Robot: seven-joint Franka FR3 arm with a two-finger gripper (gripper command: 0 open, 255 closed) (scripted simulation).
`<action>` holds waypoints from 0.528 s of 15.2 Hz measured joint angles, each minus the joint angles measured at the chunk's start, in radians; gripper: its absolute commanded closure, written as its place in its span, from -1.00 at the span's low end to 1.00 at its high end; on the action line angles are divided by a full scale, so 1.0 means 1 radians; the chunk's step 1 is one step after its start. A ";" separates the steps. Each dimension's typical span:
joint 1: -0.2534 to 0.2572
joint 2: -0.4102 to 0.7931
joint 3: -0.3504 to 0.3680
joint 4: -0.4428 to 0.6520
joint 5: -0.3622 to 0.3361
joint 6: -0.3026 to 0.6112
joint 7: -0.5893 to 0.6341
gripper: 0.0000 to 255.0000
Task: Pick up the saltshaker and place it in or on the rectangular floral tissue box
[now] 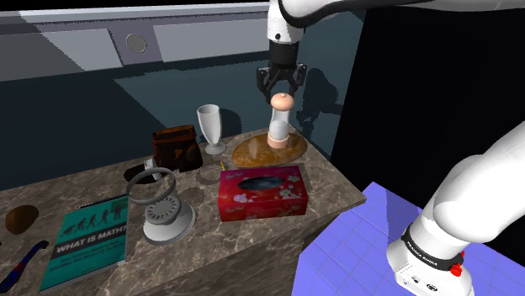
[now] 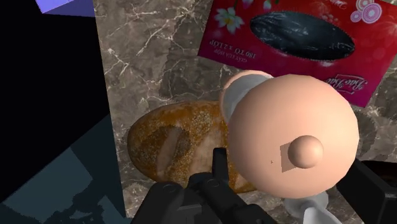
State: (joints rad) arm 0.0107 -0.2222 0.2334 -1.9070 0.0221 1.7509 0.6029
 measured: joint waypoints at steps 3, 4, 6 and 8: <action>0.025 0.020 0.042 0.068 -0.001 -0.049 0.068 1.00; 0.032 0.030 0.055 0.084 -0.002 -0.055 0.088 1.00; 0.051 0.053 0.087 0.141 -0.007 -0.090 0.141 1.00; 0.067 0.074 0.114 0.185 -0.012 -0.114 0.186 1.00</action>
State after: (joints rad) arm 0.0781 -0.1484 0.3478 -1.7224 0.0103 1.6368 0.7887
